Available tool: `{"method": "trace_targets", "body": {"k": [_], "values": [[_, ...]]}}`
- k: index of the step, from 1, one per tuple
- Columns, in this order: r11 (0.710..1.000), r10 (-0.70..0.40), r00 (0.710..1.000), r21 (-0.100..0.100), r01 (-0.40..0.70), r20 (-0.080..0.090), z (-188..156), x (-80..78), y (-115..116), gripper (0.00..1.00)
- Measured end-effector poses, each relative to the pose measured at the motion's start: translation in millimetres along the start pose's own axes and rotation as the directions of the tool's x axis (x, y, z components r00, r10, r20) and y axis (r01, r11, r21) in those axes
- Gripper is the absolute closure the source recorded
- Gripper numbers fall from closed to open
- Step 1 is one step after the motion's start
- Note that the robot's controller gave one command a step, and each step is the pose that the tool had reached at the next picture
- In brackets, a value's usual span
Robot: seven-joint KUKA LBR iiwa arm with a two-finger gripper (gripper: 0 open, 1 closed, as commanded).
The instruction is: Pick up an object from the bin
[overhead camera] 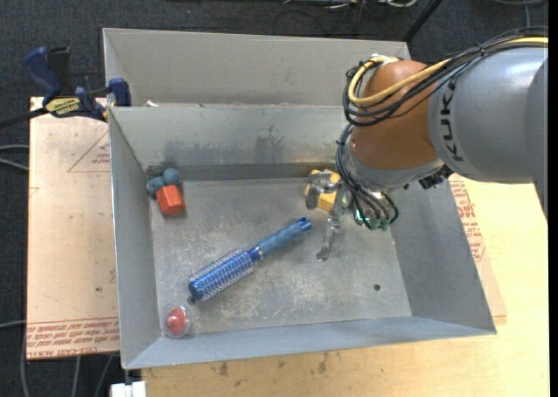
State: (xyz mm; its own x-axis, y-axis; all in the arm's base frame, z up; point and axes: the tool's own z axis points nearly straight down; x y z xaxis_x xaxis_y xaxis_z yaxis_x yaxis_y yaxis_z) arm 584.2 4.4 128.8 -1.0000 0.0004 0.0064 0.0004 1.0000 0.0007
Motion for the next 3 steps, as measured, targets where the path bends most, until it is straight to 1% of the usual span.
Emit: {"method": "trace_targets", "body": {"k": [1, 2, 3], "values": [[1.000, 0.022, 1.000, -0.002, -0.022, 0.000, 63, 15.6, 48, 0.00], [1.000, 0.026, 1.000, -0.001, -0.026, 0.006, 59, 13.6, 45, 1.00], [0.994, -0.112, 0.994, 0.002, 0.112, 0.017, -109, 6.7, 31, 1.00]]}}
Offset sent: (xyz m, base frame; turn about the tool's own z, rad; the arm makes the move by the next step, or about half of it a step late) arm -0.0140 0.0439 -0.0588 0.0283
